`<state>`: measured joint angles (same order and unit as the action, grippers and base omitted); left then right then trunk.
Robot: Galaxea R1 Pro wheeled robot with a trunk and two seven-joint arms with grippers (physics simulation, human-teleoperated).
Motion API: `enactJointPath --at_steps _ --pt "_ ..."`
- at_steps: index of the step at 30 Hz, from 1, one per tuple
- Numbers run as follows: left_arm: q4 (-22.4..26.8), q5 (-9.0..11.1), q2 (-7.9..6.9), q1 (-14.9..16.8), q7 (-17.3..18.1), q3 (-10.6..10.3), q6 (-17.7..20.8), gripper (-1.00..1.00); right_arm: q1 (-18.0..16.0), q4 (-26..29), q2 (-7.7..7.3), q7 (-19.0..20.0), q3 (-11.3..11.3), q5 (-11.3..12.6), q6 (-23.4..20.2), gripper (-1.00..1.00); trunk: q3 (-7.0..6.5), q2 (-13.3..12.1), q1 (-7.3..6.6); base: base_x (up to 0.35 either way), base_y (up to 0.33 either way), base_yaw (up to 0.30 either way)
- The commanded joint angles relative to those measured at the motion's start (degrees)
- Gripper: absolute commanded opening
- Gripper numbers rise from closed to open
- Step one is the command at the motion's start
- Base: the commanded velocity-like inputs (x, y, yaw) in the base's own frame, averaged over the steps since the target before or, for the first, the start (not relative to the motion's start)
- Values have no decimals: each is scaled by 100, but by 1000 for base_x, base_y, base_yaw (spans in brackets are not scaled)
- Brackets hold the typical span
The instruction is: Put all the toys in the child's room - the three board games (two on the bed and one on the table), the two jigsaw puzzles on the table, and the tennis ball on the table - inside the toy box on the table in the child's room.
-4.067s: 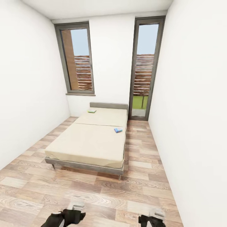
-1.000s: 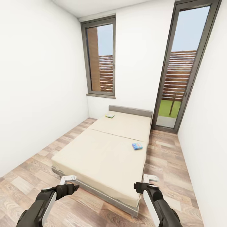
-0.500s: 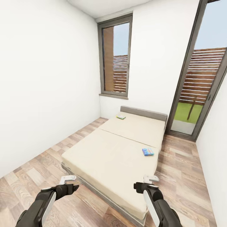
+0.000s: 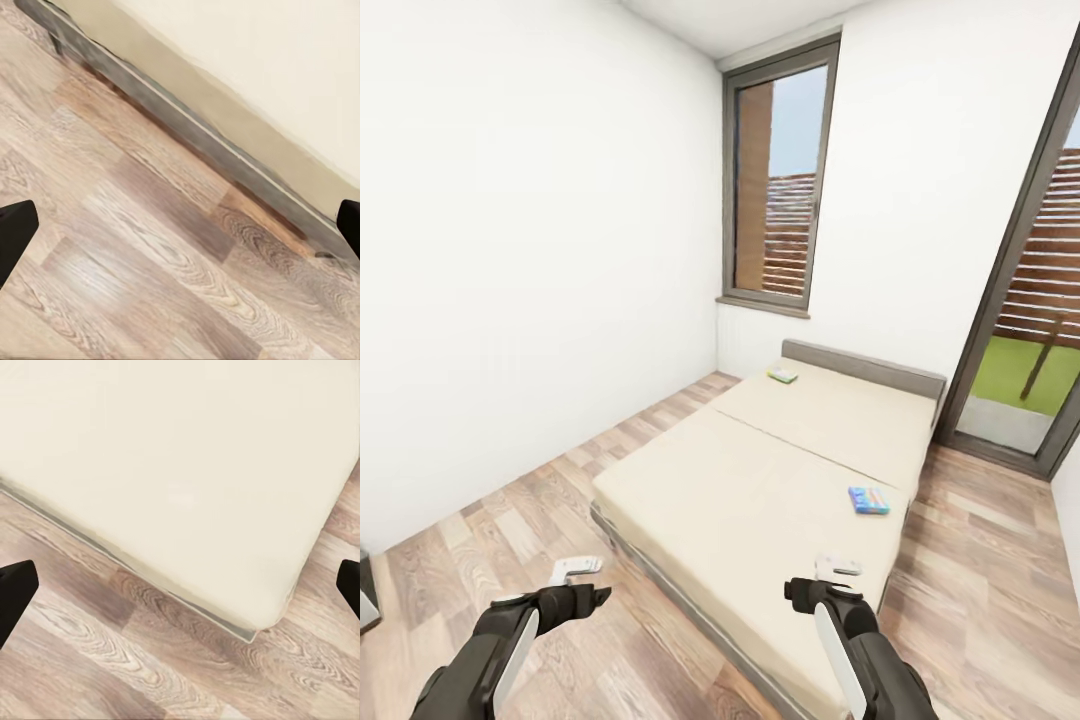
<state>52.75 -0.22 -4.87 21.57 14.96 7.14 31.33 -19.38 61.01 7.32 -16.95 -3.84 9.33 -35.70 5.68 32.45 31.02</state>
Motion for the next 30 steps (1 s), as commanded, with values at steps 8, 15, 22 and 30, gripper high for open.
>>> enactJointPath --at_steps 8,15,22,30 --pt "7 2 -4 5 33 20 23 100 -4 7 -3 -54 -12 60 -16 100 11 10 4 39 -62 290" --pt "7 -4 1 5 27 17 19 100 -4 7 -3 -55 -14 60 -16 100 11 10 4 3 -5 290" --pt "7 -4 3 5 16 9 21 100 -4 7 -3 -54 -18 60 -16 100 11 10 4 0 0 290" --pt "7 -5 8 5 12 -7 21 100 -4 7 -3 -54 -17 60 -16 100 11 10 4 0 0 290"
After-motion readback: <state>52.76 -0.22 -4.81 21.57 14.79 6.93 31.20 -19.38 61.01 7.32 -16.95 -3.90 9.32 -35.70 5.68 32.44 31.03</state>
